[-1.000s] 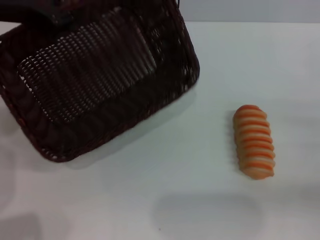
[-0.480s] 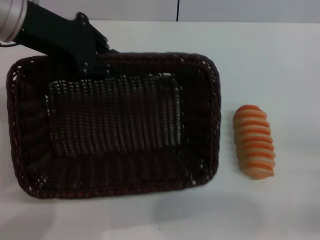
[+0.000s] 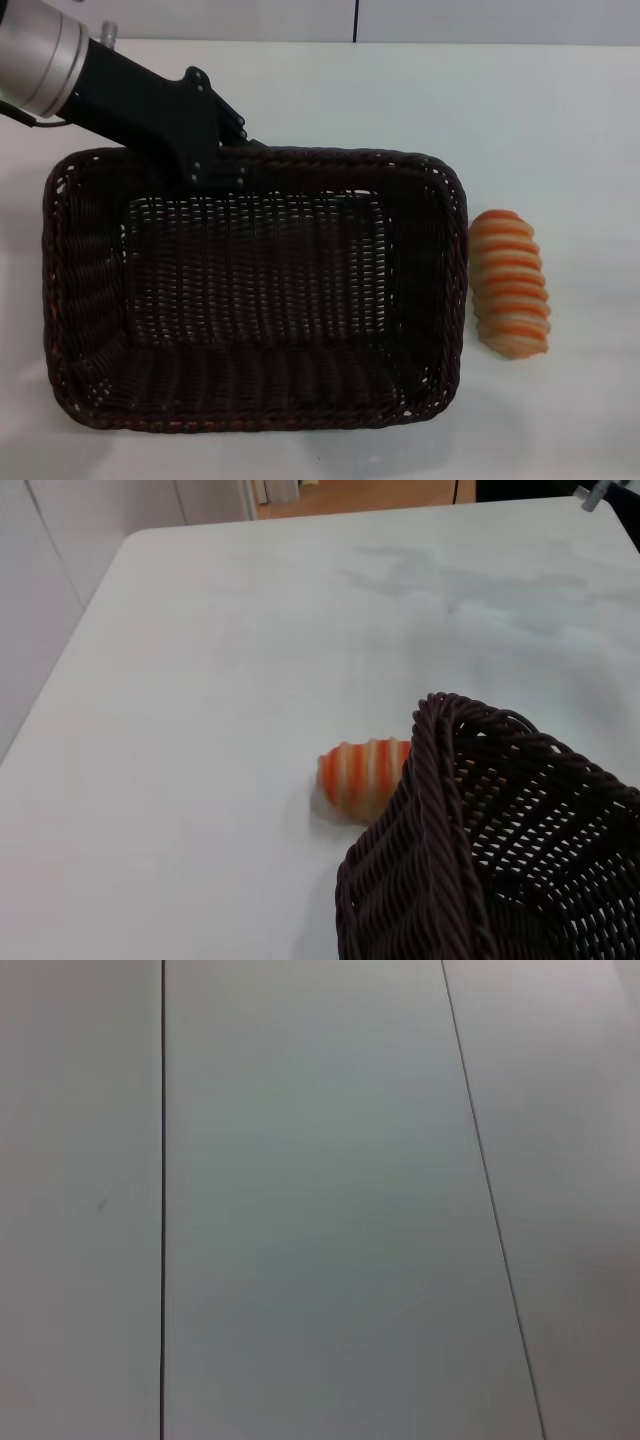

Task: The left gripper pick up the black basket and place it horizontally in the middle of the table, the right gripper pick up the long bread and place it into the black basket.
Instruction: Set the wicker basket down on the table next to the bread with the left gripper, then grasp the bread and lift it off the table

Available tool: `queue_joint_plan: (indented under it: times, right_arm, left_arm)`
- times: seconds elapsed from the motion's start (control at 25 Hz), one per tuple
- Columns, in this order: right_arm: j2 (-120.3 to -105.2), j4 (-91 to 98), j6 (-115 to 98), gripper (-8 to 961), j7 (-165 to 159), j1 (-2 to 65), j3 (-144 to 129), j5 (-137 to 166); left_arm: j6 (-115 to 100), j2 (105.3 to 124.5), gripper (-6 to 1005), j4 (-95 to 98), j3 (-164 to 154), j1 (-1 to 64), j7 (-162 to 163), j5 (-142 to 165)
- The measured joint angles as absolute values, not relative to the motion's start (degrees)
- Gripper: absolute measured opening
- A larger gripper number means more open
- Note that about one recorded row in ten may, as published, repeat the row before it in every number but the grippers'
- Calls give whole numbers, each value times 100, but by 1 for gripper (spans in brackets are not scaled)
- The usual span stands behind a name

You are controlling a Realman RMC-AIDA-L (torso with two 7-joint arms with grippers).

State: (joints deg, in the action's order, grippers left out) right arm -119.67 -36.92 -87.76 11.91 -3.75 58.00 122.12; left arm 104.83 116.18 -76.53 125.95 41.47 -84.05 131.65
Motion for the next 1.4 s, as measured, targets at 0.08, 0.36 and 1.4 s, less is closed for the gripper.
queue_joint_plan:
  times: [0.08,0.36,1.4]
  right_arm:
    - [-11967,-3698,-8777,549,1192,-377,5799,12210]
    - [-11954,-3700,-8780,549,1194,-378,5793,12207]
    - [-11922,-4031,-8729,550,1196,-410,4756,12211]
  left_arm:
    - [10340,11632,188,-7235,12605,4166,-8553,13136]
    - [10230,11709,263,-7217,12587,4132,-8686,13145]
    - [8574,11790,676,-7295,14904,3297,-8674,9755]
